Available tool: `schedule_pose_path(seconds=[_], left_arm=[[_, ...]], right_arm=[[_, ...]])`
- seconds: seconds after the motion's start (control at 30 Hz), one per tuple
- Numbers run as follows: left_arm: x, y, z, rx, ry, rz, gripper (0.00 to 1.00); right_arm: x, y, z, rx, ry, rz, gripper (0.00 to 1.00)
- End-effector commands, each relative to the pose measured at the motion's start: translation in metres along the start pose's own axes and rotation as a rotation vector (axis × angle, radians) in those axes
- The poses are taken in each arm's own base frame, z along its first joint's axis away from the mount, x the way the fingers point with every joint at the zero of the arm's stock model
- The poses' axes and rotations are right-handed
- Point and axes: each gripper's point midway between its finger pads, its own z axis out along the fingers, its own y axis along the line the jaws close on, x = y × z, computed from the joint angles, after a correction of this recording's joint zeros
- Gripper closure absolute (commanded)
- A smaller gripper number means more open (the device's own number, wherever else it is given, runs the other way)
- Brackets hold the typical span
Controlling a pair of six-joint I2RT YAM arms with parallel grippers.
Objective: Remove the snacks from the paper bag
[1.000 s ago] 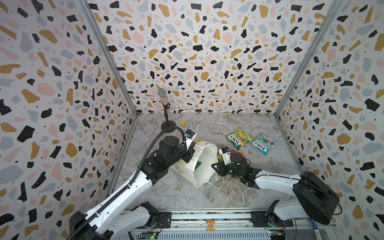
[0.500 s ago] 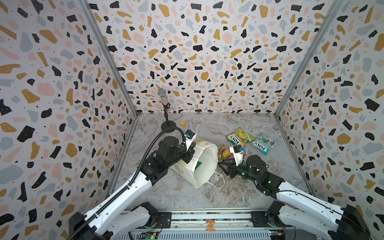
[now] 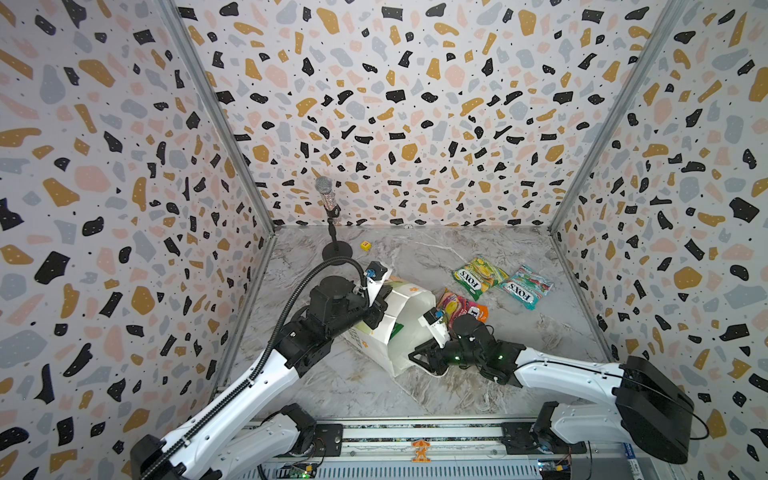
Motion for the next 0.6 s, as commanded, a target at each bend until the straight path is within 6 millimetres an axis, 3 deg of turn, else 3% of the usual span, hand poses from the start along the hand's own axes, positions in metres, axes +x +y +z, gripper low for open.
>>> schedule_pose_path(seconds=[0.0,0.2,0.57], left_arm=[[-0.015,-0.004,-0.005,0.021,-0.076,0.023,1.00],[-0.018,-0.007,-0.008,0.035,-0.091,0.031,1.00],[-0.019,-0.012,-0.008,0.064,-0.098,0.037,1.00]], right_arm=[[-0.029,0.015,0.009,-0.042,-0.057,0.016,0.64],[-0.046,0.011,0.033,-0.031,-0.065,0.130,0.65],[-0.092,0.002,0.047,-0.043,-0.258,0.438,0.65]])
